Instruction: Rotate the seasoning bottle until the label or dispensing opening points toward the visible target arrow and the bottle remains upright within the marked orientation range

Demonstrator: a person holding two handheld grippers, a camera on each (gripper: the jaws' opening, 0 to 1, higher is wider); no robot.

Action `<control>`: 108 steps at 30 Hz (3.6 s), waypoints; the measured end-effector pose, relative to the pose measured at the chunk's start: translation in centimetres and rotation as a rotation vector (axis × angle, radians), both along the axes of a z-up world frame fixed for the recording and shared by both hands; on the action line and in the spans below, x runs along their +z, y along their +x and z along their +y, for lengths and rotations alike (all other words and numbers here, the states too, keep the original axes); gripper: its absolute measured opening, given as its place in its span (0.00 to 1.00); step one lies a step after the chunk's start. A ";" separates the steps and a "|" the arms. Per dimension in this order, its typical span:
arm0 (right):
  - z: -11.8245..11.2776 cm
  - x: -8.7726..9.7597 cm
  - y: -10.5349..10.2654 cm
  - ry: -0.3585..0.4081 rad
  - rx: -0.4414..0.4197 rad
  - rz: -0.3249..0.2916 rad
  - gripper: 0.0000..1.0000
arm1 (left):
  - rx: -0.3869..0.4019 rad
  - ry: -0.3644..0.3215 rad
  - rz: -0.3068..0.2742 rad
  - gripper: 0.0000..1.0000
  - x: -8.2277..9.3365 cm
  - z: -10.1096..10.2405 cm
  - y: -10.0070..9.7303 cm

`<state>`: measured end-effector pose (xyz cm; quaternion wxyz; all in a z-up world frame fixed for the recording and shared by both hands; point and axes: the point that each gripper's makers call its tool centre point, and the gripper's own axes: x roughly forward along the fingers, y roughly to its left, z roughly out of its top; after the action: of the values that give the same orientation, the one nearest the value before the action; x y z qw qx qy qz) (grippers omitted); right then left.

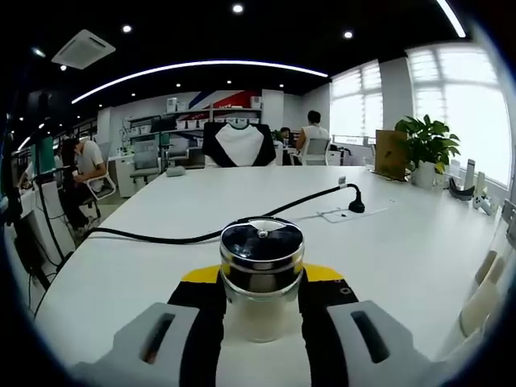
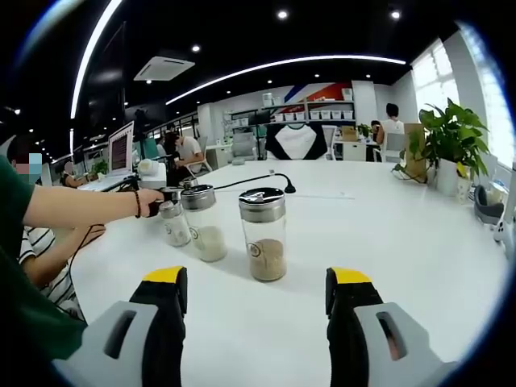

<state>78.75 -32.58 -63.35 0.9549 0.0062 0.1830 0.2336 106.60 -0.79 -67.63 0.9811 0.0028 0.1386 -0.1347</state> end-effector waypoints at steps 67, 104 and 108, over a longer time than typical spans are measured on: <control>1.1 0.5 0.5 -0.022 0.030 -0.017 0.70 | -0.038 0.007 0.028 0.36 -0.8 -0.3 -12.0; 3.4 1.2 0.9 -0.033 0.095 -0.029 0.75 | -0.077 -0.013 0.018 0.36 -1.1 -1.2 -15.4; 4.0 1.0 0.4 -0.037 0.122 -0.031 0.77 | -0.077 -0.013 0.017 0.36 -1.2 -1.2 -15.4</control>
<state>79.13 -28.60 -62.37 0.9416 -0.0259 0.1726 0.2879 91.24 -1.99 -68.82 0.9740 0.0005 0.1460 -0.1732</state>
